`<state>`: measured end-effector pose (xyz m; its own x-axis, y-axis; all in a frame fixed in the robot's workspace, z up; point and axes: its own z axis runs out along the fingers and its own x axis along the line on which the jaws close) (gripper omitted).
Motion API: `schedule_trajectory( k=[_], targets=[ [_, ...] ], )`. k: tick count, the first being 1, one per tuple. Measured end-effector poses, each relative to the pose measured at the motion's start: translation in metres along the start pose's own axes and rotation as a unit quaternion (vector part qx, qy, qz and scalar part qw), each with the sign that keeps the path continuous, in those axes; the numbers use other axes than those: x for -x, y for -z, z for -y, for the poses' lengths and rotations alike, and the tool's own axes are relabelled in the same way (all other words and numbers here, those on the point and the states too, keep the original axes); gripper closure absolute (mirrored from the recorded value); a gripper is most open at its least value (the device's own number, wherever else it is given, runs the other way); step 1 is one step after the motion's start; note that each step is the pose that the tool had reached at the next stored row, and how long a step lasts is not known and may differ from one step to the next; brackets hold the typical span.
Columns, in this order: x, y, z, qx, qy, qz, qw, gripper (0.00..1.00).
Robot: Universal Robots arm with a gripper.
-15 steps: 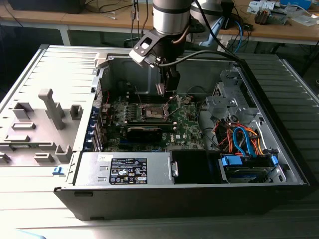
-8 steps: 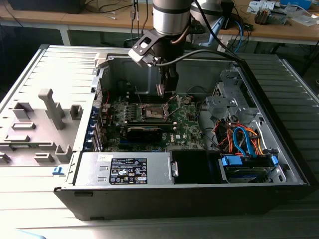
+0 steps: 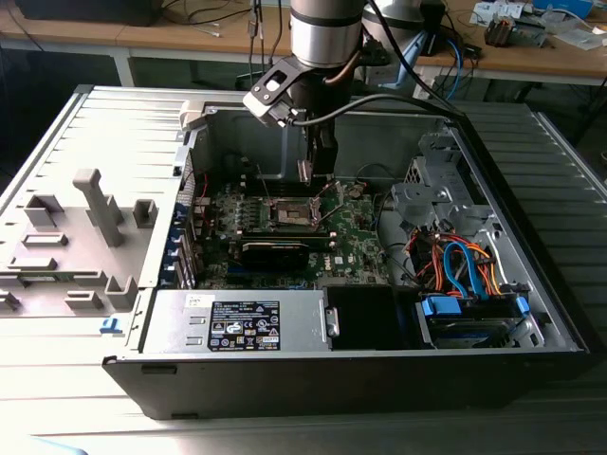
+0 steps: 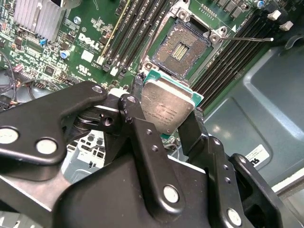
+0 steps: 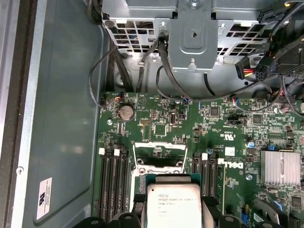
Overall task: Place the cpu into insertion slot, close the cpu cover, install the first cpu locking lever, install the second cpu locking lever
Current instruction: 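Place the cpu into insertion slot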
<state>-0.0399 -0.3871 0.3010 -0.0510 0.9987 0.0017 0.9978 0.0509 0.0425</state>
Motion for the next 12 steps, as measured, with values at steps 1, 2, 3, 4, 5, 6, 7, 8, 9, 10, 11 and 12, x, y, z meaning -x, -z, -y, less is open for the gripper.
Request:
schedule_trajectory(
  k=[1, 2, 3, 4, 5, 6, 7, 8, 9, 10, 11, 12],
  targets=[
    [0.0000, 0.0000, 0.0000, 0.0000, 0.000, 0.0000, 1.00000, 0.45],
    [0.0000, 0.0000, 0.0000, 0.0000, 0.000, 0.0000, 1.00000, 0.45],
    [0.0000, -0.0001, 0.0002, 0.0000, 0.000, 0.0003, 1.00000, 0.45],
    [0.0000, -0.0001, 0.0002, 0.0000, 0.000, 0.0008, 1.00000, 0.45],
    [0.0000, 0.0000, 0.0005, -0.0001, 0.000, 0.0011, 1.00000, 0.45],
    [0.0000, 0.0000, 0.0008, -0.0001, 0.000, 0.0013, 1.00000, 0.45],
    [0.0000, -0.0001, 0.0008, -0.0001, 0.000, 0.0015, 1.00000, 0.45],
    [0.0000, -0.0001, 0.0010, -0.0001, 0.000, 0.0016, 1.00000, 0.45],
    [0.0000, -0.0001, 0.0010, -0.0001, 0.000, 0.0016, 1.00000, 0.45],
    [-0.0001, -0.0002, 0.0010, -0.0001, 0.000, 0.0016, 1.00000, 0.45],
    [-0.0001, -0.0003, 0.0012, -0.0001, 0.000, 0.0016, 1.00000, 0.45],
    [-0.0001, -0.0007, 0.0023, -0.0001, 0.000, 0.0016, 1.00000, 0.45]
  ],
)
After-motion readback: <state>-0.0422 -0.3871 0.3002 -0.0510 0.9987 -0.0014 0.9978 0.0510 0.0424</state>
